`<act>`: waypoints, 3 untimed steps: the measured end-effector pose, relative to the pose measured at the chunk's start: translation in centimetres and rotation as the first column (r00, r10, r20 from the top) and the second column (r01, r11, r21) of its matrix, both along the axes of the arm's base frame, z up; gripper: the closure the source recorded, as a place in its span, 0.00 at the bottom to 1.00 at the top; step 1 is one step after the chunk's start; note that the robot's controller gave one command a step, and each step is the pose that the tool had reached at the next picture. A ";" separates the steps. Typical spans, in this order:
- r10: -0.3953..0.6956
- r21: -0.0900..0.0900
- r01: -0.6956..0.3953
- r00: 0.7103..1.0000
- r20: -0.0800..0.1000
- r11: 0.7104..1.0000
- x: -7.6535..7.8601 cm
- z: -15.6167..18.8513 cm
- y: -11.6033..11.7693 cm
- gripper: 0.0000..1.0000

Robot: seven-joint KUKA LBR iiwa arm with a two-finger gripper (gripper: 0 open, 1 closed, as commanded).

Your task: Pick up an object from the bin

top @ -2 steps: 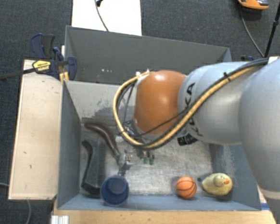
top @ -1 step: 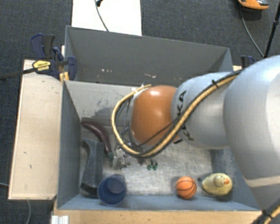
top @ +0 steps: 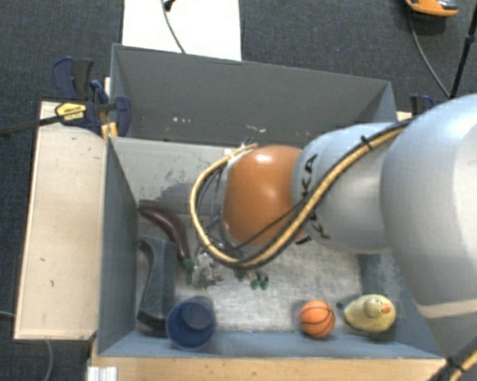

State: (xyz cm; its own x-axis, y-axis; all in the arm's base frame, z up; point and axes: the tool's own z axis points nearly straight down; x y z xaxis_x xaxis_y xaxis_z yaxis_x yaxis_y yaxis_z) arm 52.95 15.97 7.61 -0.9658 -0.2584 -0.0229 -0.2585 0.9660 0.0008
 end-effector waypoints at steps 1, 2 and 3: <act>0.024 -0.029 -0.025 1.000 -0.018 0.999 -2.5 3.3 6.5 0.00; 0.023 -0.029 -0.023 1.000 -0.018 0.999 -2.5 3.3 6.4 0.00; 0.114 -0.033 -0.115 0.993 -0.029 0.993 -2.8 5.0 6.4 0.00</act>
Offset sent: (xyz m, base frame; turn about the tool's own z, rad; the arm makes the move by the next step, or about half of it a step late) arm 0.0000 0.0000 0.0000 0.0000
